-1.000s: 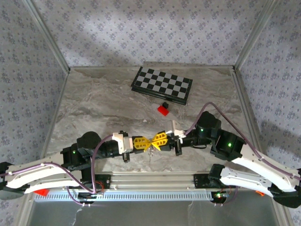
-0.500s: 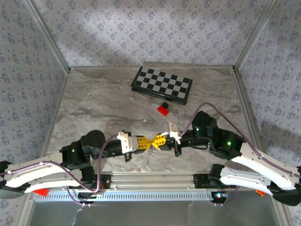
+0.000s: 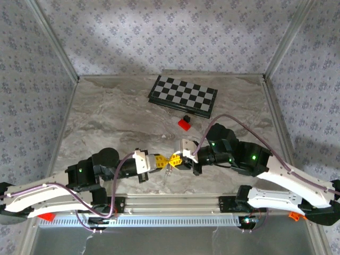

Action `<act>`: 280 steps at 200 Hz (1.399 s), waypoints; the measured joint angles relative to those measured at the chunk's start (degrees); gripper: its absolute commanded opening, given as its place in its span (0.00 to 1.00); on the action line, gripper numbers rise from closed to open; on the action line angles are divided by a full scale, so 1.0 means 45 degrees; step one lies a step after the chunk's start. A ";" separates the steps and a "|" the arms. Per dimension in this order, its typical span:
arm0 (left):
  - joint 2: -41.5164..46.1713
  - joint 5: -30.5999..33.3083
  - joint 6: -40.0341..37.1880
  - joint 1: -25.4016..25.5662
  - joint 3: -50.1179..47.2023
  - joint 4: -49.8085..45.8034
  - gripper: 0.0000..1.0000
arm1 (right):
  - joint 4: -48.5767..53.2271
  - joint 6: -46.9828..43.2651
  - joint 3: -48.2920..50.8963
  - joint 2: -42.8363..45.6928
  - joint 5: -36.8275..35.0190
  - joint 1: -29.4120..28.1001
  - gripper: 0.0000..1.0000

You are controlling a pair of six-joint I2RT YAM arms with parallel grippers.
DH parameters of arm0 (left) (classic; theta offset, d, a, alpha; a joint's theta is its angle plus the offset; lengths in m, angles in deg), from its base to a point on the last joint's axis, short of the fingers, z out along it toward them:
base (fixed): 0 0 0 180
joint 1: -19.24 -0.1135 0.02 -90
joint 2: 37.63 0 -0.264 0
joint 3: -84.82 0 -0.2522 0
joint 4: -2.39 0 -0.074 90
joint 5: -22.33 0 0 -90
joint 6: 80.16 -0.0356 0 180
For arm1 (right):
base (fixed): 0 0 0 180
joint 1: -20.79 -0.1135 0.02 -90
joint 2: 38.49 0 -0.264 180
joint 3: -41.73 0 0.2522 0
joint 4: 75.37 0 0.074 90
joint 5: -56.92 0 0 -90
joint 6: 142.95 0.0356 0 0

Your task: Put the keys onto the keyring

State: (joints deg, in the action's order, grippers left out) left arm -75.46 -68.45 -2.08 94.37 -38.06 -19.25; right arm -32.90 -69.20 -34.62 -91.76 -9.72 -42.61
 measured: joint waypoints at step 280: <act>0.0272 -0.0894 0.0797 -0.0024 -0.0957 0.2205 0.09 | -0.0510 0.0296 0.0379 0.0656 0.0068 0.0049 0.00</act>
State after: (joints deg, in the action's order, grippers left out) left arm -74.23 -72.47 1.50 94.26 -42.37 -9.33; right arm -35.20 -67.87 -32.91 -88.81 -9.42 -42.39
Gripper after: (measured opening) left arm 0.066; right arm 0.062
